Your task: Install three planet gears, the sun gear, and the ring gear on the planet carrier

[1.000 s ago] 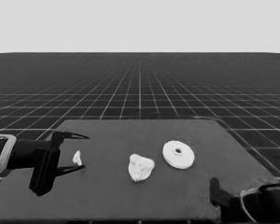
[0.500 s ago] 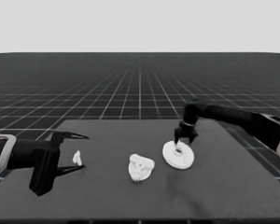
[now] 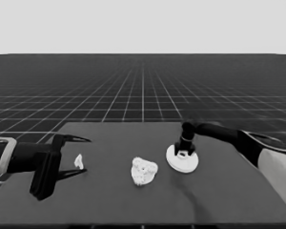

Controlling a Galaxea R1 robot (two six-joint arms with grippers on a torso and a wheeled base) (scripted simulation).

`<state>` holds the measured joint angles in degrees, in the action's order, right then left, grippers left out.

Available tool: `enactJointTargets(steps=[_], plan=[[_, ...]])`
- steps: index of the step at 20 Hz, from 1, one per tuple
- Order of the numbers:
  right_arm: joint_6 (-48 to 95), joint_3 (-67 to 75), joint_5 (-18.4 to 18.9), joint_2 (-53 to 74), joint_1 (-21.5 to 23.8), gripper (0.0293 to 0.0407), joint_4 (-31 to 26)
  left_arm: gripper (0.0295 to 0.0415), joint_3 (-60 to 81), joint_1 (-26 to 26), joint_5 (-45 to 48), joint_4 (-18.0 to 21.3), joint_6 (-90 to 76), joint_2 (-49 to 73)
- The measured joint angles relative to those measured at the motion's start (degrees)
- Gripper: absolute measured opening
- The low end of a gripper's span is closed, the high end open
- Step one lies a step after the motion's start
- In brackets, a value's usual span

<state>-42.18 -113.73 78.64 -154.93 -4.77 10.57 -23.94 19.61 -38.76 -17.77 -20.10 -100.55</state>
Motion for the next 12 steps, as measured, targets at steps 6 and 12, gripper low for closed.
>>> enactJointTargets(steps=[6,12], plan=[[0.24,-0.55,-0.33,-0.25,-0.22,0.0348,0.19,0.0385,0.00,0.00,0.00,0.00,0.00,0.00],[0.25,-0.57,-0.33,-0.25,-0.22,0.0348,0.20,0.0385,0.00,0.00,0.00,0.00,0.00,0.00]])
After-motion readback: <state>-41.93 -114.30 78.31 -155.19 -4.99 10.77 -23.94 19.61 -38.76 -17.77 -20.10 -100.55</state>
